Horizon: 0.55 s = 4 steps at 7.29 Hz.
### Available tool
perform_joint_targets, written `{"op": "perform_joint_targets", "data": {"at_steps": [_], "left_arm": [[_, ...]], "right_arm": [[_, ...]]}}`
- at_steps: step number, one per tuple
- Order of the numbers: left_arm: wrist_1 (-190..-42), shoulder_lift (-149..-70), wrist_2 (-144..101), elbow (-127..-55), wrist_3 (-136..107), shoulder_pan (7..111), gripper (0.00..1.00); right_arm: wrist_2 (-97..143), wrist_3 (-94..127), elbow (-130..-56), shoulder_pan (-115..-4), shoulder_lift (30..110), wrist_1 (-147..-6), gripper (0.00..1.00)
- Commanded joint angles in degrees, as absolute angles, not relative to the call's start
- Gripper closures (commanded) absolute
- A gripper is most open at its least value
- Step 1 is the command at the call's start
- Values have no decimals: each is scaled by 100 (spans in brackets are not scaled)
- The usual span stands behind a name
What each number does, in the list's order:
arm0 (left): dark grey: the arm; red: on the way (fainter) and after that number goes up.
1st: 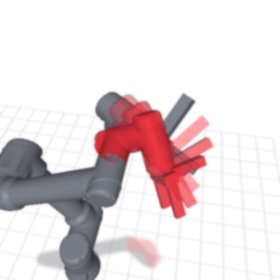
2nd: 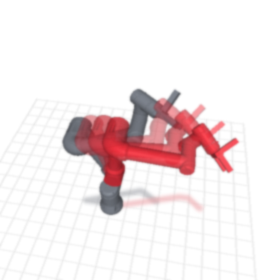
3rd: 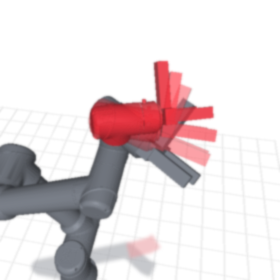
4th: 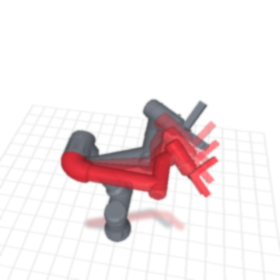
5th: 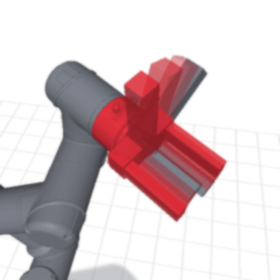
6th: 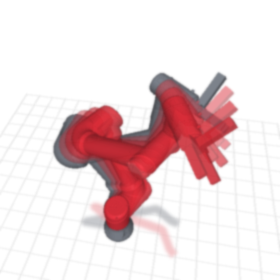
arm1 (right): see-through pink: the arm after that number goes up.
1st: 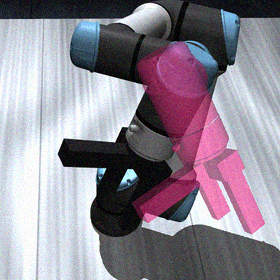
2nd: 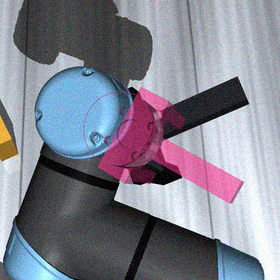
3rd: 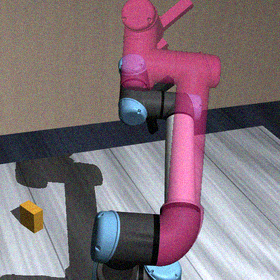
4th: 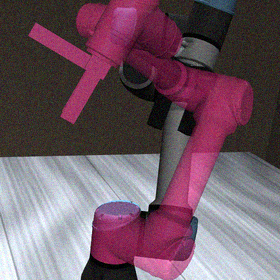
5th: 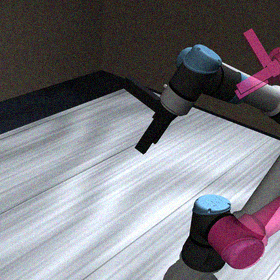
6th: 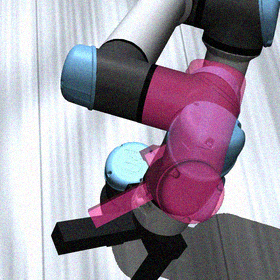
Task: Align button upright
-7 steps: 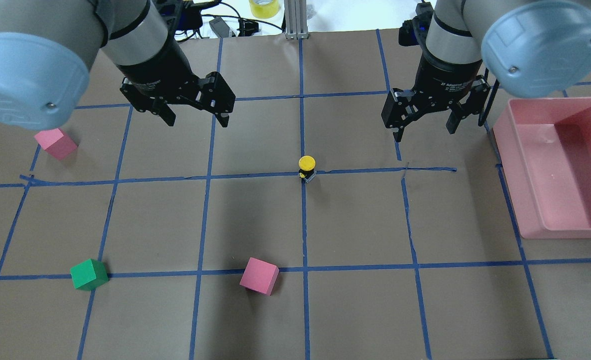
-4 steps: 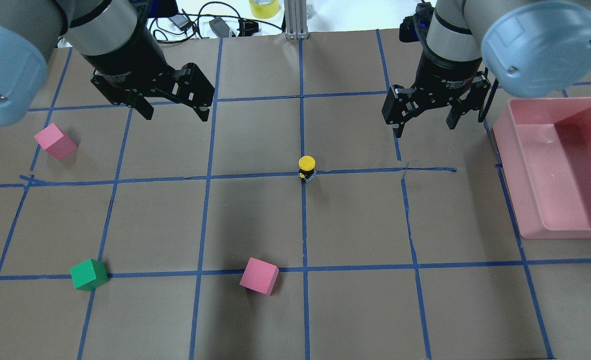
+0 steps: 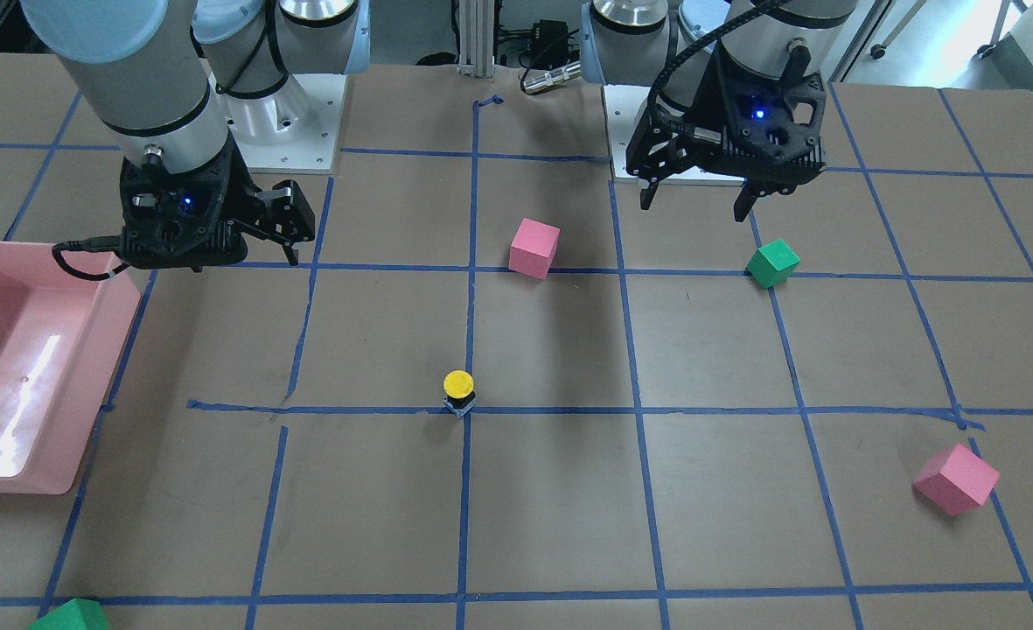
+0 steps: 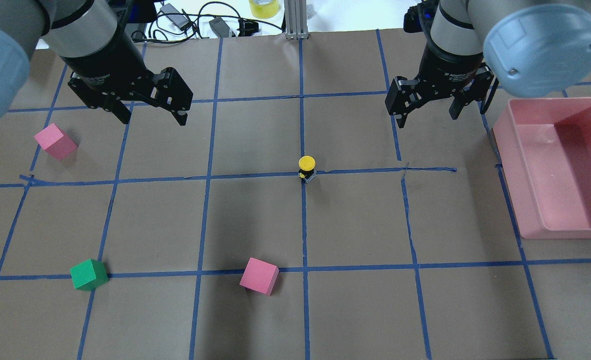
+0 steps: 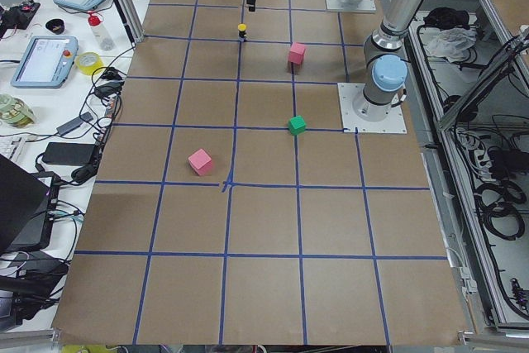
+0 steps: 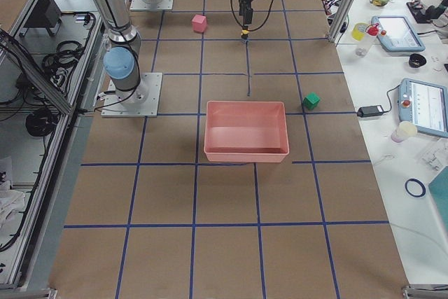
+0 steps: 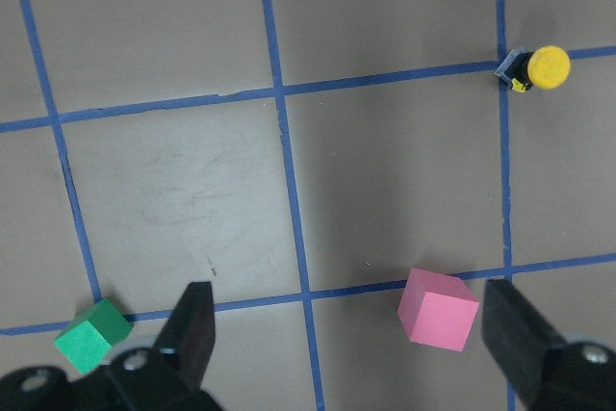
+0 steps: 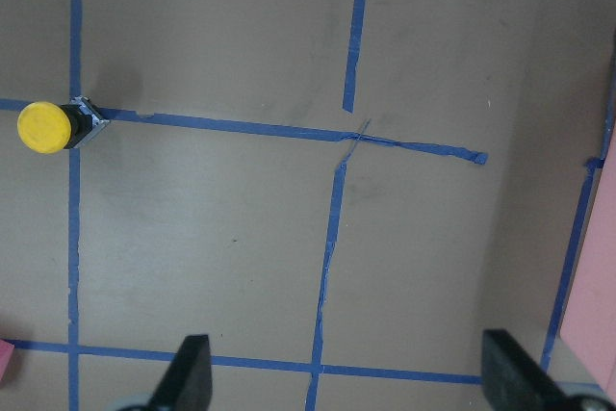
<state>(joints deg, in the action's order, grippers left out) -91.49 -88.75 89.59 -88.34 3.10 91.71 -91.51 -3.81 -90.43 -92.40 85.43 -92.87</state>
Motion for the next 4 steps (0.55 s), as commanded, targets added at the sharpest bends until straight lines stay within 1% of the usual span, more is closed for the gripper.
{"op": "perform_joint_targets", "data": {"at_steps": [1,4], "left_arm": [[-9080,-8894,9018,-8885,290,9141,0],[-8754,-8877,9009,-9035,308,9141,0]], "right_arm": [[-9141,-387,-9044,-9193,8543,-9281,0],[-9141,-387,-9044,-9176,8543,-9237,0]]}}
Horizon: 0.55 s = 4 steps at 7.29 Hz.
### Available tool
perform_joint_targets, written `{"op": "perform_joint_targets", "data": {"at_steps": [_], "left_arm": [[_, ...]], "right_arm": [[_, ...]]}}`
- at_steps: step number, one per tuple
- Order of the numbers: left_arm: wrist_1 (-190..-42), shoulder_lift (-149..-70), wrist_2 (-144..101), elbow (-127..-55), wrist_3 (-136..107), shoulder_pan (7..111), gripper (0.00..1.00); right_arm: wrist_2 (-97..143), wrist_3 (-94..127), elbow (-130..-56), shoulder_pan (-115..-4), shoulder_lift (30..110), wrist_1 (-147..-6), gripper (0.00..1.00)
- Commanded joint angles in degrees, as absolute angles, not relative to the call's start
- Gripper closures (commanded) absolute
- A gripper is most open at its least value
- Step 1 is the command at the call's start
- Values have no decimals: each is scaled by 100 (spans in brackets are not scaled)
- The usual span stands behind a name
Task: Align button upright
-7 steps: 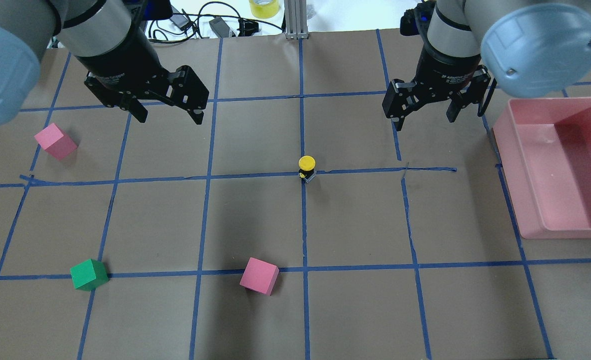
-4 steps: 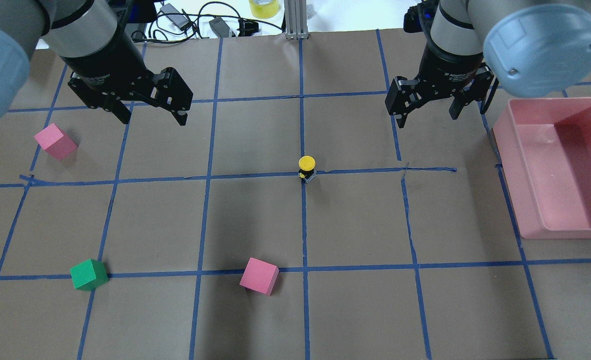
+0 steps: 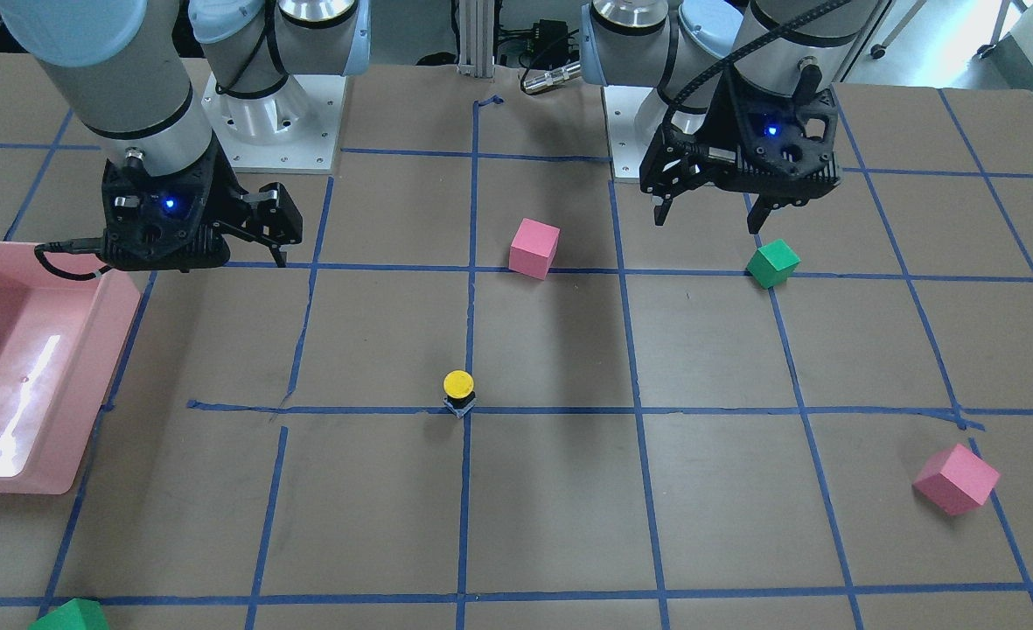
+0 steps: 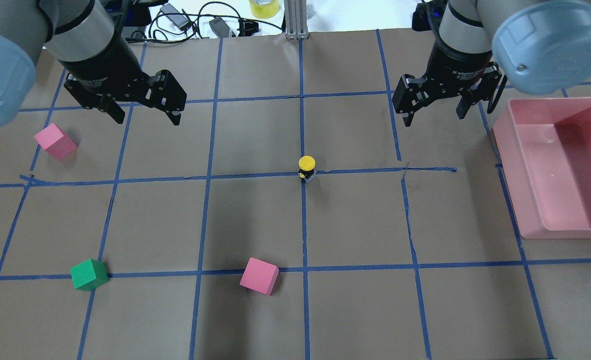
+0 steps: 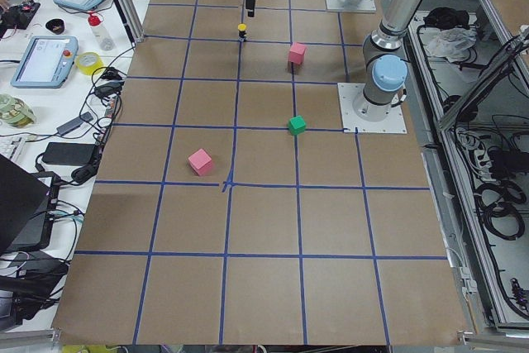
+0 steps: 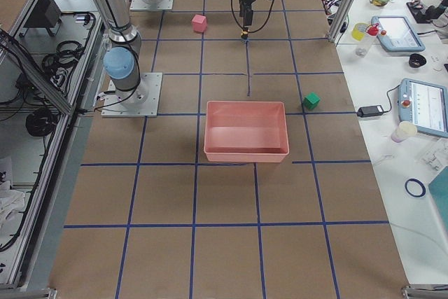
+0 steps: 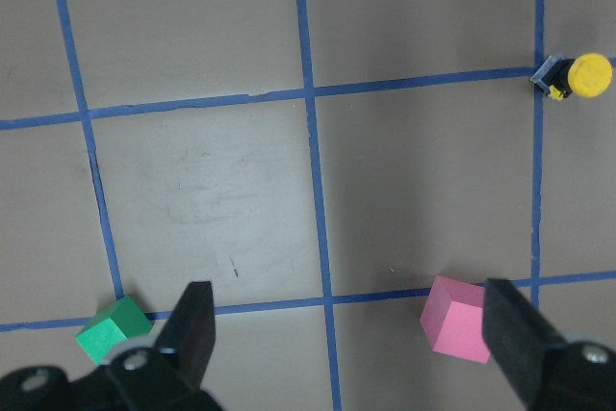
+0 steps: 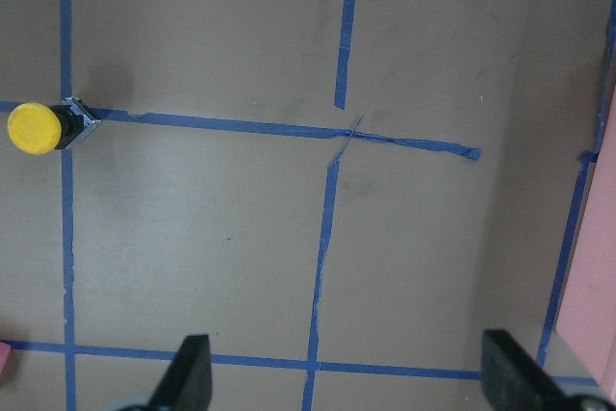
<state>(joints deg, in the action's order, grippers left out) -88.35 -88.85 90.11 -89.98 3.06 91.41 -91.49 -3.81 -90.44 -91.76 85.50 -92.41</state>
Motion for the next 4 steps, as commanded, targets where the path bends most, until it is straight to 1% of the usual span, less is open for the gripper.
{"op": "perform_joint_targets", "data": {"at_steps": [1,4], "left_arm": [[-8754,-8877,9009,-9035,299,9141,0],[-8754,-8877,9009,-9035,281,9141,0]], "right_arm": [[-9115,-378,-9061,-9176,8552,-9202,0],[-9149,-378,-9079,-9176,8561,-9211,0]]}}
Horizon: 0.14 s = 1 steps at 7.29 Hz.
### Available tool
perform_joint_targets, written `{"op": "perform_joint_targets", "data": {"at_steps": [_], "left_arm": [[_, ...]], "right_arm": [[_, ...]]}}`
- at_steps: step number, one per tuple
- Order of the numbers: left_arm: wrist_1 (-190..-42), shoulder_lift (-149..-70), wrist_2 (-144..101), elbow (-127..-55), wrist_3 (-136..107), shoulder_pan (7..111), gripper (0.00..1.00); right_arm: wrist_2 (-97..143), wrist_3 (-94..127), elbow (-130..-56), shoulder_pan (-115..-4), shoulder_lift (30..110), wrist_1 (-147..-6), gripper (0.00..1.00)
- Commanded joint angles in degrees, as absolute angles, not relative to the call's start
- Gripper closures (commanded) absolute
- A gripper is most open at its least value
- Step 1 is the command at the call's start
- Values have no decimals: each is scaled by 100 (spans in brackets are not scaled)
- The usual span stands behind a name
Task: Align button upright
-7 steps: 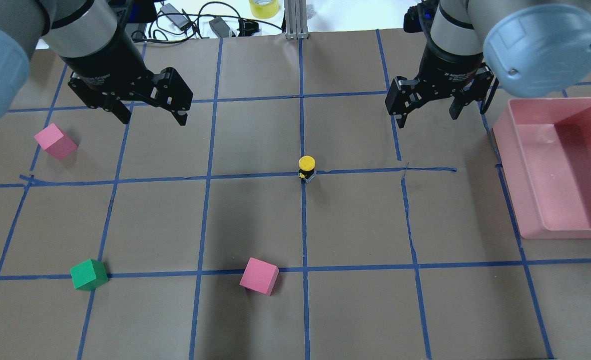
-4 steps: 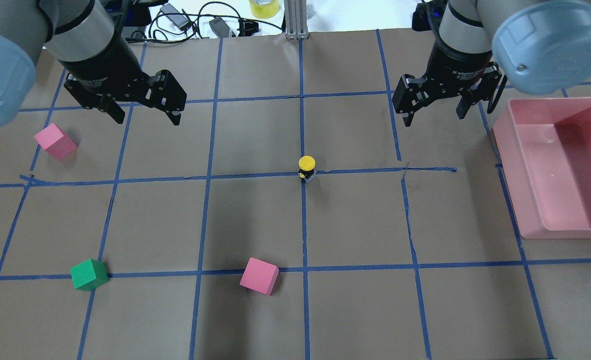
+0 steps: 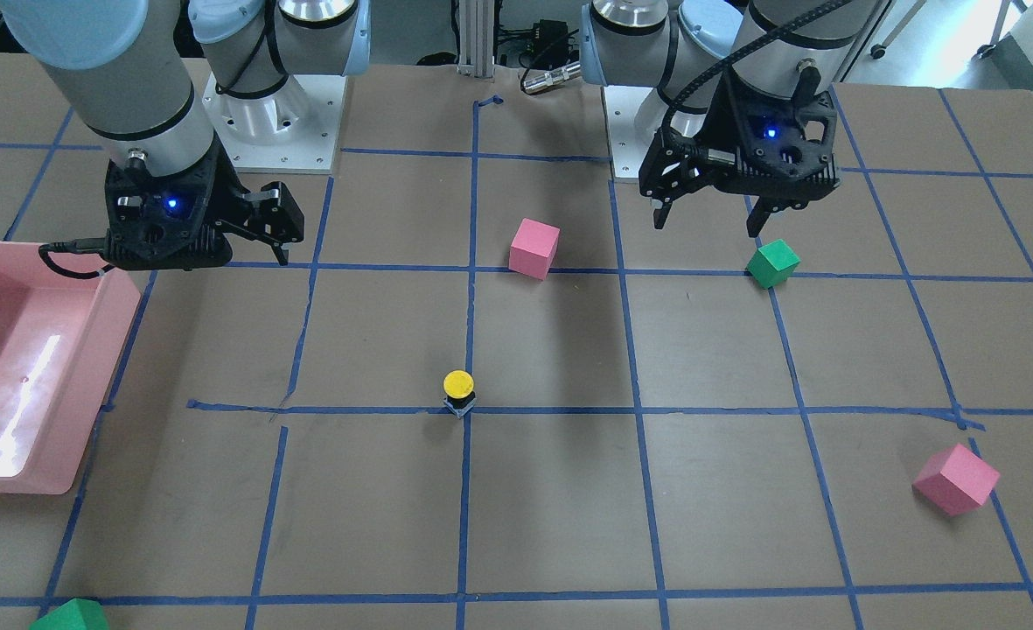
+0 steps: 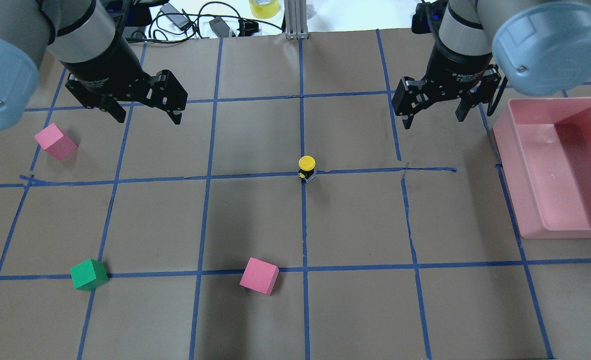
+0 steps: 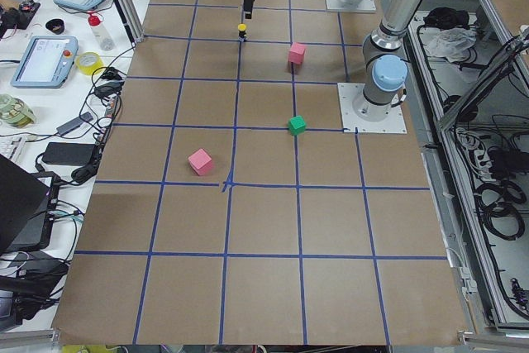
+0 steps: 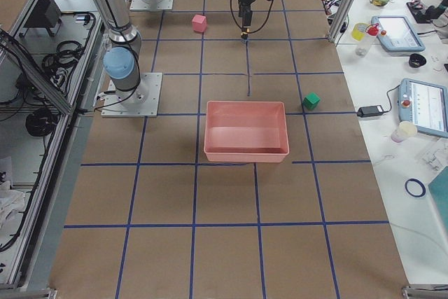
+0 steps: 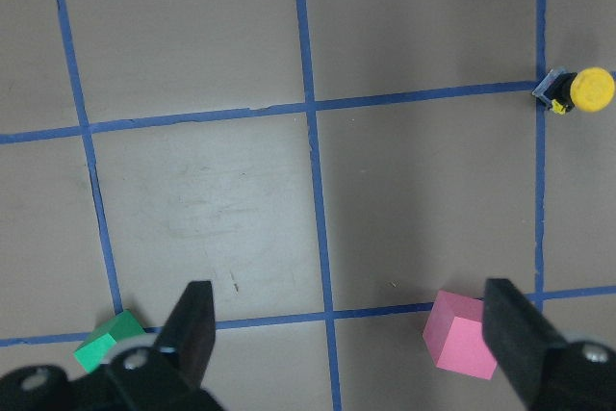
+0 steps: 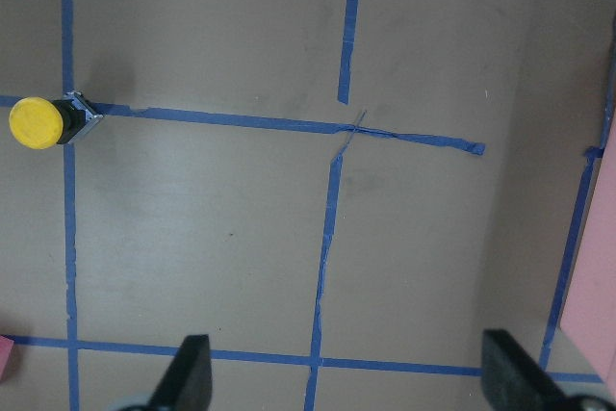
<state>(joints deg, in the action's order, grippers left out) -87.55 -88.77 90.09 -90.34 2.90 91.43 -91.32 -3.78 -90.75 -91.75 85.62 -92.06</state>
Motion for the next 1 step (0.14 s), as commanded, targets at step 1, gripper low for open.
{"op": "perform_joint_targets", "data": {"at_steps": [1], "left_arm": [[-8754,-8877,9009,-9035,281,9141,0]], "right_arm": [[-9132,-378,-9079,-9176,8552,-9220,0]]}}
